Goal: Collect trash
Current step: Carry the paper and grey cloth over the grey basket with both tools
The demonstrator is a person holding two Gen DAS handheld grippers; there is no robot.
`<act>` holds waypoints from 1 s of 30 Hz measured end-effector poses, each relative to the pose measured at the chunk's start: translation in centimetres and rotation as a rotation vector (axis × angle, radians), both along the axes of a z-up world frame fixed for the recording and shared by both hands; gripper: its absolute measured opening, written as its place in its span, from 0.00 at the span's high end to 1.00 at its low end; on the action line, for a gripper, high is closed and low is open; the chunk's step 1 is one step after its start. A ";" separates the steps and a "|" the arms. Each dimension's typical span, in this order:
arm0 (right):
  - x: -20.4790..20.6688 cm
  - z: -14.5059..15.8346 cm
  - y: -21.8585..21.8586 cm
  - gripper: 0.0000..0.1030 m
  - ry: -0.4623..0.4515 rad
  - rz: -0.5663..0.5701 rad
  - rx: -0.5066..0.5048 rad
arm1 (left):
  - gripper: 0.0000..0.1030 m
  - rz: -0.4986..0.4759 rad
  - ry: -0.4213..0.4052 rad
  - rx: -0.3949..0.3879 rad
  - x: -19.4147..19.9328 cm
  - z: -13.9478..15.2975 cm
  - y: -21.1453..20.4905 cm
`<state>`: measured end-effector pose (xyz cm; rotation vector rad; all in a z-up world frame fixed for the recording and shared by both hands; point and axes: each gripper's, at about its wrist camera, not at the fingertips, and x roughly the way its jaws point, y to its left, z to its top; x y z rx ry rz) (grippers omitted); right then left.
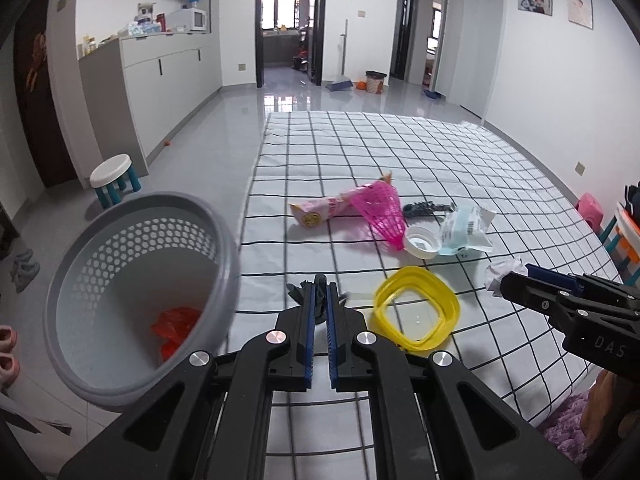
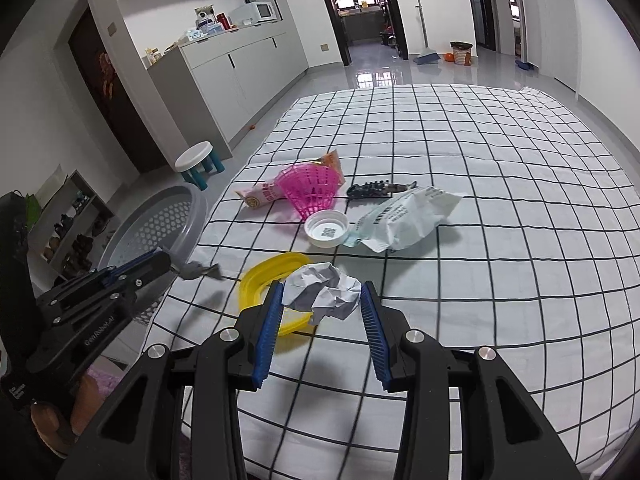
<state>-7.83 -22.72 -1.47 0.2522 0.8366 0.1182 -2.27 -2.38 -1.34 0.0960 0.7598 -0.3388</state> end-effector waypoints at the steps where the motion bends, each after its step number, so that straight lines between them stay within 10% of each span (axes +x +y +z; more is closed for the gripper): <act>1: 0.0 0.1 0.2 0.63 -0.001 0.003 0.001 | 0.94 0.005 -0.001 -0.003 0.0 0.1 0.4; 30: 8.1 3.4 17.6 0.63 -0.016 0.319 0.027 | 0.94 0.261 -0.026 -0.014 3.3 2.8 15.6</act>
